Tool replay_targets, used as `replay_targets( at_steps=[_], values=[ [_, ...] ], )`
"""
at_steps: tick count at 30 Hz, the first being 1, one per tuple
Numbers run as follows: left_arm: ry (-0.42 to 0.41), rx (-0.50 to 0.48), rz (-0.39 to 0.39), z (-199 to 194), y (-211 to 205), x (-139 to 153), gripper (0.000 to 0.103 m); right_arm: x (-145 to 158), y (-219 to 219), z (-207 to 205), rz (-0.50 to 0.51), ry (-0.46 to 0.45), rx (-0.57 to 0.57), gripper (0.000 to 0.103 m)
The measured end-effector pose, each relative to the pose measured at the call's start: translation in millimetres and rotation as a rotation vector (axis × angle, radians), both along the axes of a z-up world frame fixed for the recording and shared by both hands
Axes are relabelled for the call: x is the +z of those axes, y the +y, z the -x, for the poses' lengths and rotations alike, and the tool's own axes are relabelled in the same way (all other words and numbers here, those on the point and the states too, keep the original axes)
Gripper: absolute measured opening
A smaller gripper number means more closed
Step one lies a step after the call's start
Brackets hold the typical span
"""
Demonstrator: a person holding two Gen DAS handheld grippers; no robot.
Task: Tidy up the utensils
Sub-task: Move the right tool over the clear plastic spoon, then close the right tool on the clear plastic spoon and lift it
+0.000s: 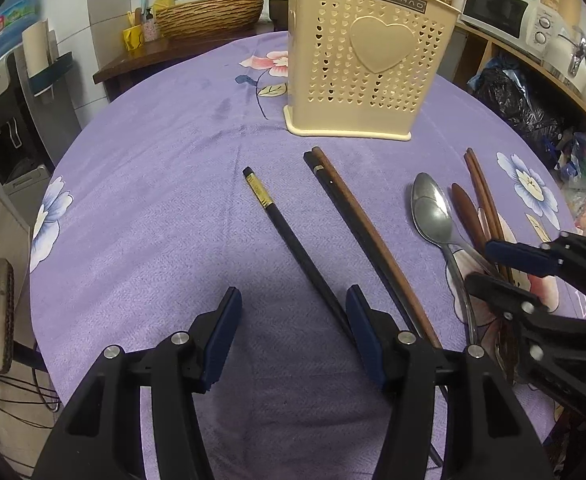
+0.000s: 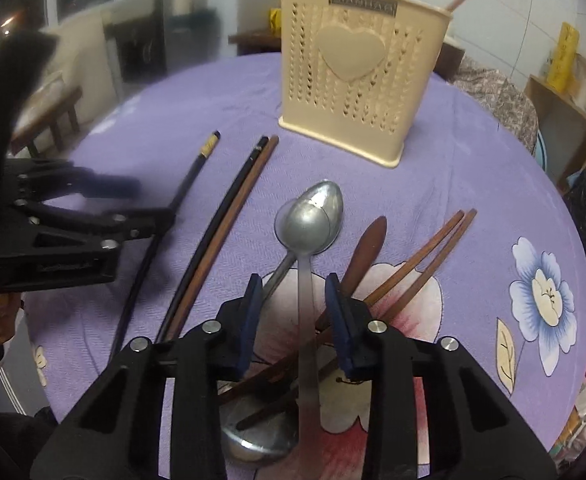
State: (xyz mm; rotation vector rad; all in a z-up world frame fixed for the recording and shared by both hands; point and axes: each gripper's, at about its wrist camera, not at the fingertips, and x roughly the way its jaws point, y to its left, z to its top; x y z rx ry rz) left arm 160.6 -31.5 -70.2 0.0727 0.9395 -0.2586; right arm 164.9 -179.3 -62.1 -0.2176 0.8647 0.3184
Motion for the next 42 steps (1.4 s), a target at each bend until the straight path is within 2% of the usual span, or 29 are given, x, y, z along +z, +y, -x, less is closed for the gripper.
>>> replay_targets(
  at_steps=[3,6,9,15,17,21,25,29,31,32,33,34,35,42],
  values=[
    [-0.001,0.0,0.007,-0.4,1.5,0.2,0.055,-1.4,-2.0,-6.0,-0.022,0.017,-0.017,0.024],
    [-0.001,0.002,0.015,-0.8,2.1,0.2,0.055,-3.8,-1.4,-10.8,-0.033,0.035,-0.012,0.014],
    [-0.004,0.002,0.013,-0.8,2.5,-0.1,0.055,-6.9,-1.5,-15.2,-0.046,0.046,-0.004,0.009],
    [-0.005,0.004,0.022,-0.6,3.8,-0.1,0.055,2.5,-13.0,-9.0,-0.156,-0.005,-0.039,0.008],
    [-0.004,0.007,0.027,-0.8,4.5,0.2,0.055,13.3,-25.9,-3.3,-0.178,-0.047,-0.082,0.008],
    [-0.002,0.011,0.049,-0.7,7.2,0.3,0.055,21.5,-73.4,6.3,-0.205,-0.104,-0.247,0.008],
    [-0.002,0.013,0.054,-1.3,7.5,0.5,0.056,5.8,-119.0,10.4,-0.222,-0.067,-0.382,0.008],
    [0.001,0.015,0.057,-3.3,6.3,0.5,0.058,-10.4,-132.2,10.4,-0.215,-0.027,-0.418,0.009],
    [0.003,0.013,0.052,-4.2,5.3,0.5,0.059,-16.1,-130.8,13.2,-0.228,-0.009,-0.411,0.012],
    [0.004,0.013,0.053,-4.6,4.9,0.5,0.059,-16.3,-129.7,13.6,-0.231,-0.012,-0.409,0.026],
    [0.004,0.015,0.057,-5.1,5.5,0.5,0.059,-16.0,-127.8,13.7,-0.225,-0.016,-0.41,0.047],
    [0.004,0.016,0.063,-5.3,6.4,0.5,0.059,-15.7,-126.3,13.4,-0.216,-0.02,-0.412,0.057],
    [0.004,0.019,0.069,-6.1,7.3,0.5,0.059,-14.9,-125.2,13.3,-0.206,-0.03,-0.415,0.059],
    [0.026,0.023,0.068,-27.8,7.6,2.0,0.057,-15.2,-132.0,-7.8,-0.15,0.011,-0.393,0.059]
  ],
)
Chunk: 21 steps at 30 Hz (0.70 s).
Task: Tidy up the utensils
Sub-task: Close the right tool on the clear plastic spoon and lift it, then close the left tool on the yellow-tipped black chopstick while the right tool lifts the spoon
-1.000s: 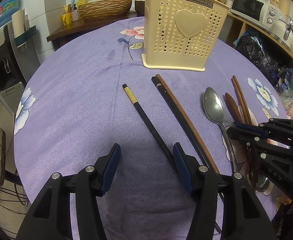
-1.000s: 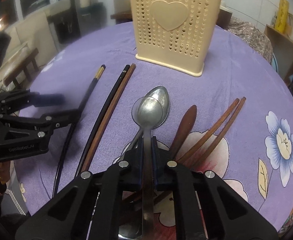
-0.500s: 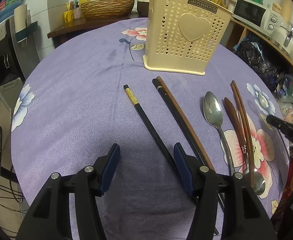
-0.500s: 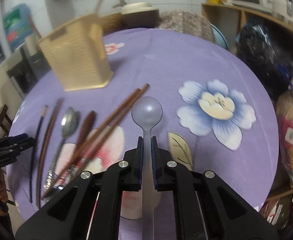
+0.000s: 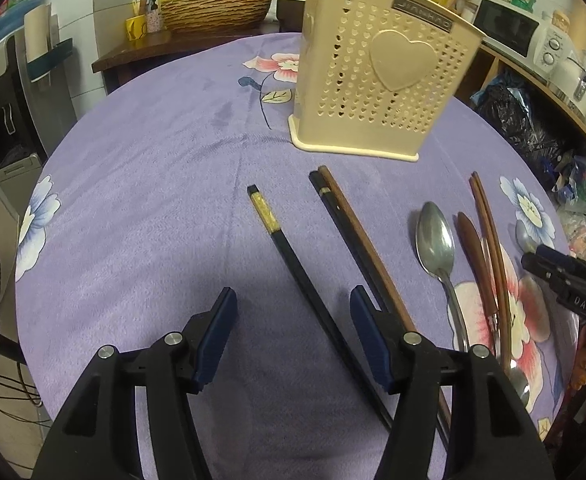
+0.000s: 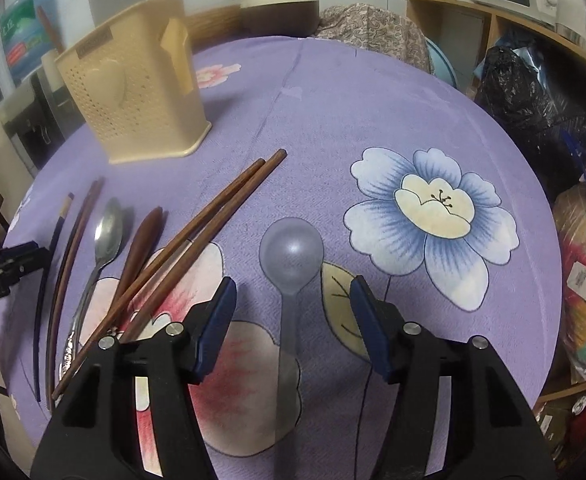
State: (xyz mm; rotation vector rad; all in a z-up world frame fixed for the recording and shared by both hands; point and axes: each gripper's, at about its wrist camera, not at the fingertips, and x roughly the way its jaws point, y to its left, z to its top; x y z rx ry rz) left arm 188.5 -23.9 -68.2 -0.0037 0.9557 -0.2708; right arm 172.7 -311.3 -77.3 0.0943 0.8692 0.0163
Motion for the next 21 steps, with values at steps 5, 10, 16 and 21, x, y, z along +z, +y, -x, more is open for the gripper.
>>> replay_targets(
  at_steps=[5,10,16,21],
  values=[
    [0.007,0.019,-0.005,-25.2,-1.6,1.0,0.046,-1.1,3.1,-11.2,0.032,0.015,0.015,0.058],
    [0.011,0.034,-0.005,-40.4,-5.4,1.6,0.032,-0.3,2.4,-19.5,0.054,0.014,0.005,0.044],
    [0.016,0.021,-0.016,-48.1,-15.1,1.8,0.02,1.0,7.5,-27.6,0.073,0.025,0.015,0.037],
    [0.022,0.013,-0.031,-51.2,-20.9,1.8,0.017,1.9,8.4,-30.5,0.069,0.037,0.02,0.037]
  ],
)
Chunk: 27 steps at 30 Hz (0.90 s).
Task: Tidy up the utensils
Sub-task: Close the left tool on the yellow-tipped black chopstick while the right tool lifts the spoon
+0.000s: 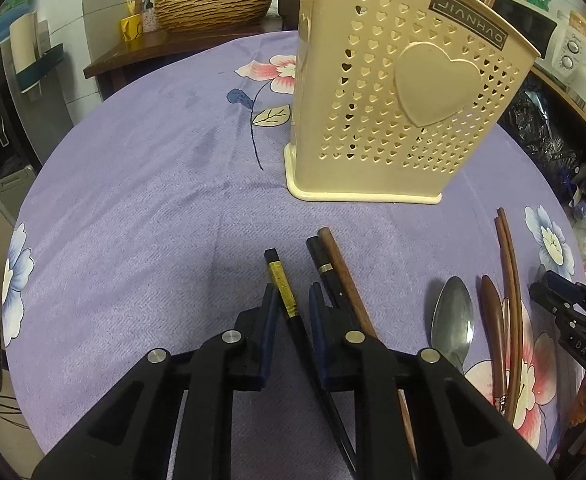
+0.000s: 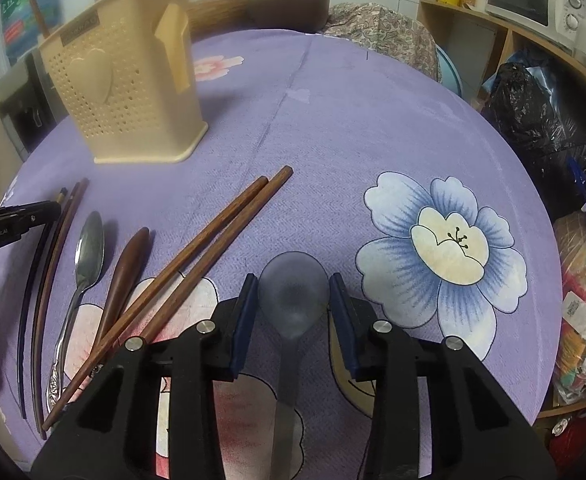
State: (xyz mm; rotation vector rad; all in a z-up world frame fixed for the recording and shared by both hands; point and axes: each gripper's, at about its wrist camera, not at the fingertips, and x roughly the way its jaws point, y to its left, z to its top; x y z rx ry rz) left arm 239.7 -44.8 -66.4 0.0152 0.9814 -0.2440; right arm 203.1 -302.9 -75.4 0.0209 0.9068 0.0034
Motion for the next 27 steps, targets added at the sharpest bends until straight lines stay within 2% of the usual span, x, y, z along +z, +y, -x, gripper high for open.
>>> replay_targets(
  at_steps=[10,13,19,22,27],
  values=[
    [-0.007,0.011,-0.04,-2.1,-9.2,-0.6,0.017,0.6,0.8,-0.6,0.005,0.01,0.0,0.037],
    [-0.012,0.018,-0.037,-3.3,-9.2,-0.4,0.012,0.1,0.2,-0.3,0.004,0.008,0.002,0.037],
    [-0.018,0.021,0.007,-8.2,-5.6,1.1,0.011,1.5,-2.9,1.2,-0.03,-0.006,0.006,0.037],
    [-0.049,0.017,0.048,-4.8,-3.2,13.0,0.011,11.1,-4.9,5.1,-0.082,-0.033,0.021,0.037],
    [-0.174,-0.007,0.114,14.1,4.0,61.7,0.009,38.4,-4.6,15.6,-0.14,-0.096,0.056,0.037]
  ],
)
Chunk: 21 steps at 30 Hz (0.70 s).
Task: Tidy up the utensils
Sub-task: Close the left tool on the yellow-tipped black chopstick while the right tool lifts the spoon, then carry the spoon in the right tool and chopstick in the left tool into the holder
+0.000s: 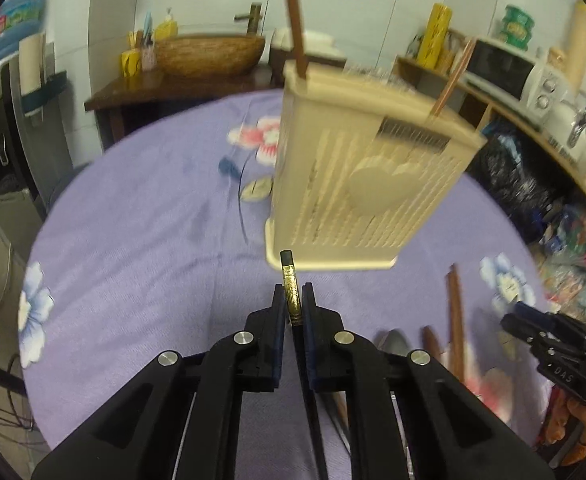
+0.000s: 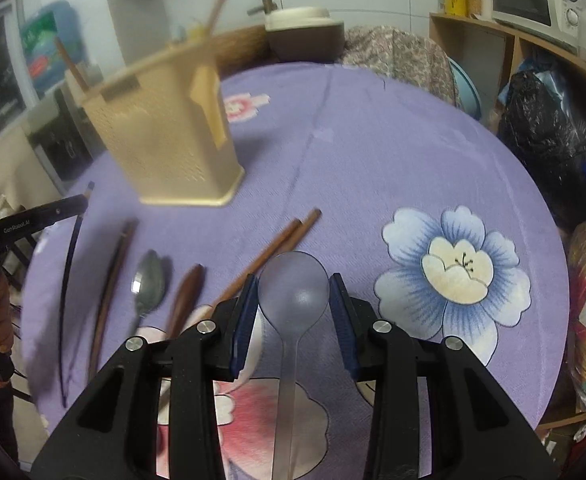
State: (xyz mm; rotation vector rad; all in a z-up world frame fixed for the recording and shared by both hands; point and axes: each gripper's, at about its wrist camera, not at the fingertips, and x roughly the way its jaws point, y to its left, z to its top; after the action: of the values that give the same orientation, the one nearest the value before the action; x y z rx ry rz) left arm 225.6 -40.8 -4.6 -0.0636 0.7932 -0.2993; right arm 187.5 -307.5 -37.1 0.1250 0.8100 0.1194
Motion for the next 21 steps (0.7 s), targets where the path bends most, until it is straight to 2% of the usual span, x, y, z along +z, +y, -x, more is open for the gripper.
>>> replay_targets(
  at_steps=[4,9,21],
  values=[
    [-0.132,-0.013,0.033,23.8,6.9,50.6,0.009,35.8,0.6,14.8,-0.034,-0.078,0.032,0.037],
    [-0.226,-0.006,0.055,39.3,17.6,83.2,0.008,65.4,0.7,26.5,-0.037,-0.153,0.043,0.037],
    [-0.248,0.009,0.097,42.5,31.8,84.3,0.008,79.4,9.6,31.4,-0.018,-0.183,0.054,0.037]
  ],
)
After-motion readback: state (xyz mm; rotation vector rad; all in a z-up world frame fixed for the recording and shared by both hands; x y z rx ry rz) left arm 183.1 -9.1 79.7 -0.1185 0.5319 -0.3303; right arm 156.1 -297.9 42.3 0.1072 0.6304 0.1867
